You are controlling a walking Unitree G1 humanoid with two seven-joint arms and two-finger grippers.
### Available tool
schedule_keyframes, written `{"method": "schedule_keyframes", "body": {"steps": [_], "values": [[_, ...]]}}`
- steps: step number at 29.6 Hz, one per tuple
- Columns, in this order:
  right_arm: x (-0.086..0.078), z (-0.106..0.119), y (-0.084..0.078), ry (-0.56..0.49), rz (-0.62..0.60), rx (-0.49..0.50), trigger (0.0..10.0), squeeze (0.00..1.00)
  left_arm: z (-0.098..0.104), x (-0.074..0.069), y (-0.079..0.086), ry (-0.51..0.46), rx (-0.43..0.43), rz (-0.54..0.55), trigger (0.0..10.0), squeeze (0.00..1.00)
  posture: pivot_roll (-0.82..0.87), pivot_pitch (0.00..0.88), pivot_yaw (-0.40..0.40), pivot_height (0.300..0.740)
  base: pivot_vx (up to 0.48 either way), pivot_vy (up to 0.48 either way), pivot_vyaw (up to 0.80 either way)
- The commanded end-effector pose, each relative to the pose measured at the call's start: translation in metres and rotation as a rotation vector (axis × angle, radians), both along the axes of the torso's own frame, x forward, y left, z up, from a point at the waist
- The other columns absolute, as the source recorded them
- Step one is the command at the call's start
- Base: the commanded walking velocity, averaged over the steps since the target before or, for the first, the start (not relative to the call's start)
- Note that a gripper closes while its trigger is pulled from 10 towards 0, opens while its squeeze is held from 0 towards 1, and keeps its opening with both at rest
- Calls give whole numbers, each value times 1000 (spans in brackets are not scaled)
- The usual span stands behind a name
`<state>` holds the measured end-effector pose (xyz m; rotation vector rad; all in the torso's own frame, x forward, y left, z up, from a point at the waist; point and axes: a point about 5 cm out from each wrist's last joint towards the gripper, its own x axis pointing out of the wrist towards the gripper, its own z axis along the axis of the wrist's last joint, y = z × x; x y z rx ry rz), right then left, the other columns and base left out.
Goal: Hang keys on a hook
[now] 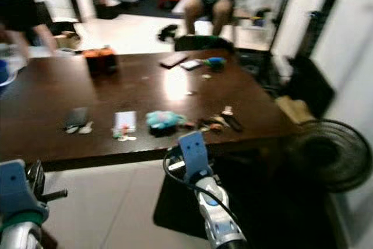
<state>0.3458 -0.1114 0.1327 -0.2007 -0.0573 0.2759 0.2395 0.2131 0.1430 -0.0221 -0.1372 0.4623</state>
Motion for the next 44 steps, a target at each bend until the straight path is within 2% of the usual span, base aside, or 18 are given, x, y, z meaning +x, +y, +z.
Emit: {"method": "schedule_keyframes", "body": {"steps": [1, 6, 9, 11, 13, 14, 17, 20, 24, 26, 27, 30, 31, 33, 35, 41, 44], "values": [[-1, -4, -1, 13, -20, 27, 10000, 0, 0, -4, 7, 13, 3, 18, 10000, 0, -62, 47, 42, 740, 0, 0, 0], [0, -4, 2, 17, -19, 38, 10000, 0, 7, -2, 4, 3, 12, -7, 10000, 0, -50, 38, 40, 740, 0, 0, 0], [3, -3, 2, 9, -53, 28, 10000, 0, 8, 2, 0, -12, -8, -28, 10000, 0, -50, 38, 40, 740, 0, 0, 0], [6, -6, -2, 13, -116, -11, 10000, 0, 7, 4, -2, -12, -16, -23, 10000, 0, -51, 35, 45, 740, 0, 0, 0], [7, -6, -10, -9, -174, -12, 10000, 0, 2, 1, 8, -19, -97, 57, 10000, 0, -53, 35, 55, 740, 0, 0, 0], [6, -7, -14, -12, -185, -2, 10000, 0, 1, -2, 15, -20, -104, 90, 10000, 0, -56, 31, 63, 740, 0, 0, 0], [6, -8, -17, -13, -190, 6, 10000, 0, 0, -4, 19, -20, -104, 109, 10000, 0, -56, 31, 63, 740, 0, 0, 0], [-3, -16, -22, 13, -131, 34, 10000, 0, 10, -4, 30, -31, -42, 95, 10000, 0, -58, 25, 69, 740, 0, 0, 0], [-9, -22, -20, 24, -71, 4, 10000, 0, 22, 0, 32, -60, 9, 73, 10000, 0, -54, 22, 53, 740, 0, 0, 0], [-11, -24, -17, 24, -49, -8, 10000, 0, 26, 1, 30, -72, 30, 60, 10000, 0, -54, 22, 53, 740, 0, 0, 0], [-9, -21, -11, 13, -19, -4, 10000, 0, 27, 2, 24, -85, 43, 44, 10000, 0, -55, 26, 40, 740, 0, 0, 0], [-4, -12, -3, -10, 8, 30, 10000, 0, 19, -1, 15, -69, 31, 29, 10000, 0, -56, 31, 26, 740, 0, 0, 0], [1, -1, 3, -38, 25, 60, 10000, 0, 12, -3, 7, -55, 27, 10, 10000, 0, -56, 33, 16, 740, 0, 0, 0], [4, 7, 5, -60, 33, 82, 10000, 0, 10, -4, 3, -51, 27, -1, 10000, 0, -56, 33, 16, 740, 0, 0, 0], [8, 24, 10, -114, 51, 134, 10000, 0, 4, -6, -9, -41, 14, -30, 10000, 0, -55, 35, 12, 740, 0, 0, 0], [8, 44, 10, -198, 70, 206, 10000, 0, 2, -7, -21, -48, -14, -61, 10000, 0, -64, 39, 17, 740, 0, 0, 0], [7, 46, 9, -207, 67, 210, 10000, 0, 2, -7, -22, -50, -16, -62, 10000, 0, -64, 39, 17, 740, 0, 0, 0]]}}
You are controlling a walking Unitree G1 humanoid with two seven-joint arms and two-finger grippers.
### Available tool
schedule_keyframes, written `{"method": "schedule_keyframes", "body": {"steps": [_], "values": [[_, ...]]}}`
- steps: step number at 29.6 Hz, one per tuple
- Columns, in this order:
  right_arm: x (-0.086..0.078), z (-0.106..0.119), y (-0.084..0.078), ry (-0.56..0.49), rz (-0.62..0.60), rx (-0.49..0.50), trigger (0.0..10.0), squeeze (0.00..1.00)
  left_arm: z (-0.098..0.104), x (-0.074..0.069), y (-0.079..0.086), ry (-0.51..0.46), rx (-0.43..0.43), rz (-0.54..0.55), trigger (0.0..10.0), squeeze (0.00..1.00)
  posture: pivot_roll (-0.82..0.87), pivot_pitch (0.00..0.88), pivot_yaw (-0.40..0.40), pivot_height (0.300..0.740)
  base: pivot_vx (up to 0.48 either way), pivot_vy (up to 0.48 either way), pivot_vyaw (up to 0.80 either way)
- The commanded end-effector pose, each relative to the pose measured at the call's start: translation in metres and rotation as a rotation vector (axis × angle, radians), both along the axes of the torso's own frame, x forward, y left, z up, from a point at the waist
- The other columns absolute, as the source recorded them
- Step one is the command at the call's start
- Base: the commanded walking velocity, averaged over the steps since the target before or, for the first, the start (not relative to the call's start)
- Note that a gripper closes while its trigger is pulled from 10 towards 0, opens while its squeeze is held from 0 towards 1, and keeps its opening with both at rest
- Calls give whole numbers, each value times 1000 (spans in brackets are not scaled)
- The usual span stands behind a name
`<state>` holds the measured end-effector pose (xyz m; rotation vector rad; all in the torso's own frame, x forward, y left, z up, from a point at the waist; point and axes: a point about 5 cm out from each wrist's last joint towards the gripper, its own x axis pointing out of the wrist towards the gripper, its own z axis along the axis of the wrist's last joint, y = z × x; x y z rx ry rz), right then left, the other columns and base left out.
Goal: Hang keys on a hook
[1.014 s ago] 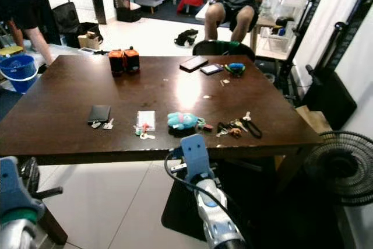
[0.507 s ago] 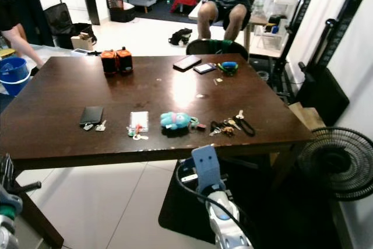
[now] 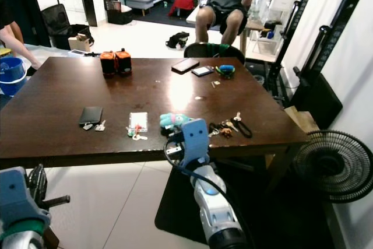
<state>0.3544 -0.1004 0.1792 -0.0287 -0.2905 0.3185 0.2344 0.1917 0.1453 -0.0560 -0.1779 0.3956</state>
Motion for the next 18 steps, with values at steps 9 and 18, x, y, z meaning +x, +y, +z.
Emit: {"method": "schedule_keyframes", "body": {"steps": [9, 18], "values": [[-7, -18, -22, 33, -98, 9, 10000, 0, 33, -6, 16, -196, 12, 103, 10000, 0, -72, 39, 42, 740, 0, 0, 0], [-8, -25, -25, 55, -115, 7, 10000, 0, 29, -15, 25, -182, -16, 125, 10000, 0, -67, 37, 48, 740, 0, 0, 0]]}}
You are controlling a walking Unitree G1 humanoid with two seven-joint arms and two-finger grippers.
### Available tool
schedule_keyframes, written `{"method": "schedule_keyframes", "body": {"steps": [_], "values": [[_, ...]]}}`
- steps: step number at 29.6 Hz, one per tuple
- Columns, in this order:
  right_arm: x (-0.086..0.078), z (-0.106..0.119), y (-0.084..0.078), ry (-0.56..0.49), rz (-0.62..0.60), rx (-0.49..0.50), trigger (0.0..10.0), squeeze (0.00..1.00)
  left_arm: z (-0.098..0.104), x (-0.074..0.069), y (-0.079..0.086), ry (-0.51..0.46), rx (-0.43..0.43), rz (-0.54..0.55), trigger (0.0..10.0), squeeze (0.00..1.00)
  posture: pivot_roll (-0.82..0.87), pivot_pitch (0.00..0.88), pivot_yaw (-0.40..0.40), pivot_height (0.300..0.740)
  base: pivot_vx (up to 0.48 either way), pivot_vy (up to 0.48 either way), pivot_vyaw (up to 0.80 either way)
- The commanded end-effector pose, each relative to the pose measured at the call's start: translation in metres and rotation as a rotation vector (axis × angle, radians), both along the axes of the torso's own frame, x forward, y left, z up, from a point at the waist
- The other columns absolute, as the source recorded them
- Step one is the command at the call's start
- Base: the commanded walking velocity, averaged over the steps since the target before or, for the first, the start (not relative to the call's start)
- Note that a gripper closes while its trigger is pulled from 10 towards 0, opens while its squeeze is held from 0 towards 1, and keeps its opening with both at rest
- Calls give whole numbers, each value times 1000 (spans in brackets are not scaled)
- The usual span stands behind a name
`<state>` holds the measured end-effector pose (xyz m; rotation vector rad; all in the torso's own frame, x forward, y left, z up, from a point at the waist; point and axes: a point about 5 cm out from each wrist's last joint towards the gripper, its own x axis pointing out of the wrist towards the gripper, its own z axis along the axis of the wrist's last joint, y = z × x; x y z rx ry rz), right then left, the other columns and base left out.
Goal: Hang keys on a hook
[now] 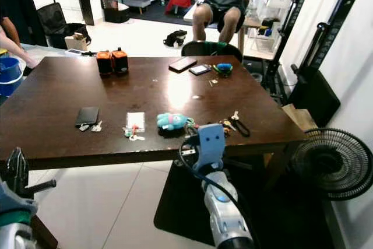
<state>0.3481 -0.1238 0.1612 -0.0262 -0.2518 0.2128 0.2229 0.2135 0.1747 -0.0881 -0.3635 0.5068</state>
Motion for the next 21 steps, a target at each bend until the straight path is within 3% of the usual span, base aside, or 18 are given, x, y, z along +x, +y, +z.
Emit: {"method": "schedule_keyframes", "body": {"steps": [1, 4, 7, 14, 19, 21], "values": [[-2, -7, -1, 17, -9, -4, 10000, 0, 0, -3, 3, 2, -11, 8, 10000, 0, -67, 37, 48, 740, 0, 0, 0], [-3, -8, -2, 21, -13, -4, 10000, 0, 1, -3, 0, -2, -2, -33, 10000, 0, -67, 37, 48, 740, 0, 0, 0], [-4, -9, 1, 22, -8, -2, 10000, 0, 13, -7, -5, -65, 108, -15, 10000, 0, -67, 37, 48, 740, 0, 0, 0], [-6, -10, 3, 23, 3, 7, 10000, 0, 17, -7, -13, -111, 67, -58, 10000, 0, -67, 37, 48, 740, 0, 0, 0], [-6, -11, 4, 24, 9, 10, 10000, 0, 13, -7, -14, -101, 19, -73, 10000, 0, -69, 38, 51, 740, 0, 0, 0], [-6, -11, 4, 25, 7, 8, 10000, 0, 9, -3, -13, -51, -4, -80, 10000, 0, -69, 38, 51, 740, 0, 0, 0]]}}
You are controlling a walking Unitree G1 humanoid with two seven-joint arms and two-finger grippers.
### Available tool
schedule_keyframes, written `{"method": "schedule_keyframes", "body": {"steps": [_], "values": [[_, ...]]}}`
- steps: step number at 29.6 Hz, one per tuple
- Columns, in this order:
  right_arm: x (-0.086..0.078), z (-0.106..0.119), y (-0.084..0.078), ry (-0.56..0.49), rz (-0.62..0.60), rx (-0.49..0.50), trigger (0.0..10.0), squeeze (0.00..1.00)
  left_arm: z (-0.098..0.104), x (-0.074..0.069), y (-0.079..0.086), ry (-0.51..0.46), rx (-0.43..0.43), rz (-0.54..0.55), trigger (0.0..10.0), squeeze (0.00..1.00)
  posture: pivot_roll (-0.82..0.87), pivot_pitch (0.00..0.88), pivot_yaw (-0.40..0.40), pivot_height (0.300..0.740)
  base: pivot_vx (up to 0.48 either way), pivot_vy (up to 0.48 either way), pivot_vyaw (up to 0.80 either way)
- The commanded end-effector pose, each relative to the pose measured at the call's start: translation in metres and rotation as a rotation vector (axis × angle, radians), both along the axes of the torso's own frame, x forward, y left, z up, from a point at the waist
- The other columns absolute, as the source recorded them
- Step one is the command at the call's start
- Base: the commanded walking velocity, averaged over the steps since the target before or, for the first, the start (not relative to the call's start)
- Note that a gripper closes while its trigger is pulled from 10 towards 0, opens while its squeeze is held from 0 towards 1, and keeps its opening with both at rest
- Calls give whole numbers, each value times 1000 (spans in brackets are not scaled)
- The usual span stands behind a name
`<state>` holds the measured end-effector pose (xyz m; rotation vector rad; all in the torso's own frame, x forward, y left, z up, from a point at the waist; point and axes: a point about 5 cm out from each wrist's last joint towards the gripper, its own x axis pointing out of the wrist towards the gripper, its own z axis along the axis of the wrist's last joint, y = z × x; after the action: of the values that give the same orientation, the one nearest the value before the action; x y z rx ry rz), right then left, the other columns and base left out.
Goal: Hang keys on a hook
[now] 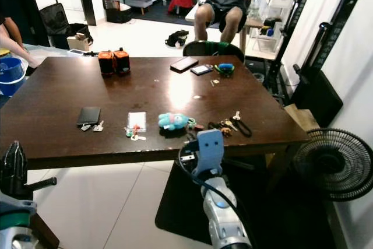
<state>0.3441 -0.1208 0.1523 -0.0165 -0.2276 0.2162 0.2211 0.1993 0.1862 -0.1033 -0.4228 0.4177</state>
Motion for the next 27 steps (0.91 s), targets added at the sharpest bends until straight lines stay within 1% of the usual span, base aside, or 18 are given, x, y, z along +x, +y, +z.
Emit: {"method": "schedule_keyframes", "body": {"steps": [1, 3, 4, 5, 7, 10, 11, 12, 14, 19, 25, 27], "values": [[-2, -3, 0, 7, 2, -4, 10000, 0, -8, 4, 1, 74, 0, -9, 10000, 0, -69, 38, 51, 740, 0, 0, 0], [-2, -3, 0, 7, 2, -4, 10000, 0, -8, 4, 1, 74, 0, -9, 10000, 0, -69, 38, 51, 740, 0, 0, 0], [-1, -4, 1, 18, 0, -15, 10000, 0, -14, 9, 0, 124, -14, -32, 10000, 0, -69, 38, 51, 740, 0, 0, 0], [-1, -4, 1, 18, 0, -15, 10000, 0, -14, 9, 0, 124, -14, -32, 10000, 0, -69, 38, 51, 740, 0, 0, 0], [-1, -9, 1, 41, 2, -41, 10000, 0, -16, 13, 0, 139, 1, -22, 10000, 0, -69, 38, 51, 740, 0, 0, 0], [-1, -12, 2, 60, 4, -63, 10000, 0, -17, 14, 1, 141, 0, -6, 10000, 0, -69, 38, 51, 740, 0, 0, 0], [-1, -15, 1, 74, 4, -70, 10000, 0, -19, 15, 2, 163, 23, 25, 10000, 0, -71, 42, 48, 740, 0, 0, 0], [-2, -17, 1, 87, 4, -79, 10000, 0, -22, 18, 0, 186, 32, 20, 10000, 0, -71, 42, 48, 740, 0, 0, 0], [-2, -18, 1, 89, 5, -89, 10000, 0, -24, 20, -1, 203, 48, 20, 10000, 0, -71, 42, 48, 740, 0, 0, 0], [-2, -20, 5, 97, 20, -114, 10000, 0, -23, 23, -6, 202, 42, -33, 10000, 0, -71, 42, 48, 740, 0, 0, 0], [-3, -25, 7, 128, 37, -126, 10000, 0, -20, 23, -4, 193, 14, -37, 10000, 0, -71, 42, 48, 740, 0, 0, 0], [-3, -25, 7, 130, 36, -126, 10000, 0, -21, 22, -2, 191, 8, -34, 10000, 0, -71, 36, 49, 740, 255, 0, 0]]}}
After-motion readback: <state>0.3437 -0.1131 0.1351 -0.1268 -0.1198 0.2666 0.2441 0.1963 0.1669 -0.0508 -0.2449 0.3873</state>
